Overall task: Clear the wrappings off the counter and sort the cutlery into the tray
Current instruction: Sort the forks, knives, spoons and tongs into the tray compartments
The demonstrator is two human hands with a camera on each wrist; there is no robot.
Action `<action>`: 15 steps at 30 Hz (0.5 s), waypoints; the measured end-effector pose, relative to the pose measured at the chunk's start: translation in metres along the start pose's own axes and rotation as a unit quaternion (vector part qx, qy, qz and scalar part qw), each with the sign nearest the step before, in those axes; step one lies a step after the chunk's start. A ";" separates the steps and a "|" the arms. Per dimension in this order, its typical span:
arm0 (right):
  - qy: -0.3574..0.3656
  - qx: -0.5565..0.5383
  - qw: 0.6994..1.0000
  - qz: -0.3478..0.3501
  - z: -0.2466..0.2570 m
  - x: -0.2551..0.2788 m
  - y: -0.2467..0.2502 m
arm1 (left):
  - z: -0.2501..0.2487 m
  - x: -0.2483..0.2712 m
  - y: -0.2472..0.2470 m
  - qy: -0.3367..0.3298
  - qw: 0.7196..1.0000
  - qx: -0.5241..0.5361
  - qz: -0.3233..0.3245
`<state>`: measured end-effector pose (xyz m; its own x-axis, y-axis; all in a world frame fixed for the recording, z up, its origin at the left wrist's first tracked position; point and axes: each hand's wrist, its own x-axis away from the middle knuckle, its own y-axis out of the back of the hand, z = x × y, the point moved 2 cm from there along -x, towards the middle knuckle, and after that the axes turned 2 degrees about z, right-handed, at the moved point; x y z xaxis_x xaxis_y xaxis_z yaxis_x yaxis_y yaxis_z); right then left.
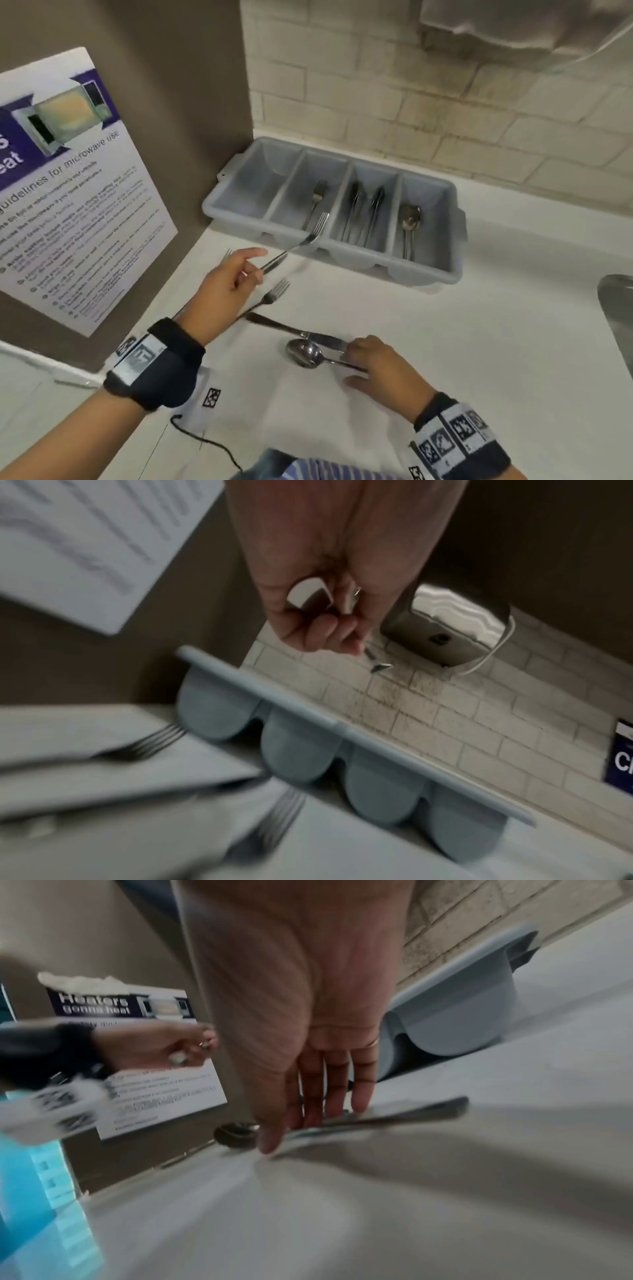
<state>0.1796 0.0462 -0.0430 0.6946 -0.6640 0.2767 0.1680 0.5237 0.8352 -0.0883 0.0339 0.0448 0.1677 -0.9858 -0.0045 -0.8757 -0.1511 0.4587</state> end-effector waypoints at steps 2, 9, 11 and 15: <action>-0.025 0.005 1.000 -0.015 -0.003 0.002 -0.011 | -0.014 -0.041 -0.005 -0.019 0.998 -0.054 -0.017; -0.076 0.024 0.990 -0.119 0.006 0.010 -0.016 | -0.007 -0.188 -0.067 0.061 0.963 -0.245 0.095; -0.096 -0.022 0.985 -0.140 0.006 0.018 -0.010 | -0.004 -0.203 -0.080 0.068 0.934 -0.320 0.143; -0.135 -0.165 0.964 -0.160 -0.002 0.032 0.016 | 0.001 -0.209 -0.091 0.076 0.906 -0.363 0.206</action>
<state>0.2060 0.0348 -0.0220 0.3708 -0.9111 0.1803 0.5873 0.3804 0.7144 -0.0436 0.2533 0.0033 0.0040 -0.9180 0.3966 -0.3588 0.3688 0.8574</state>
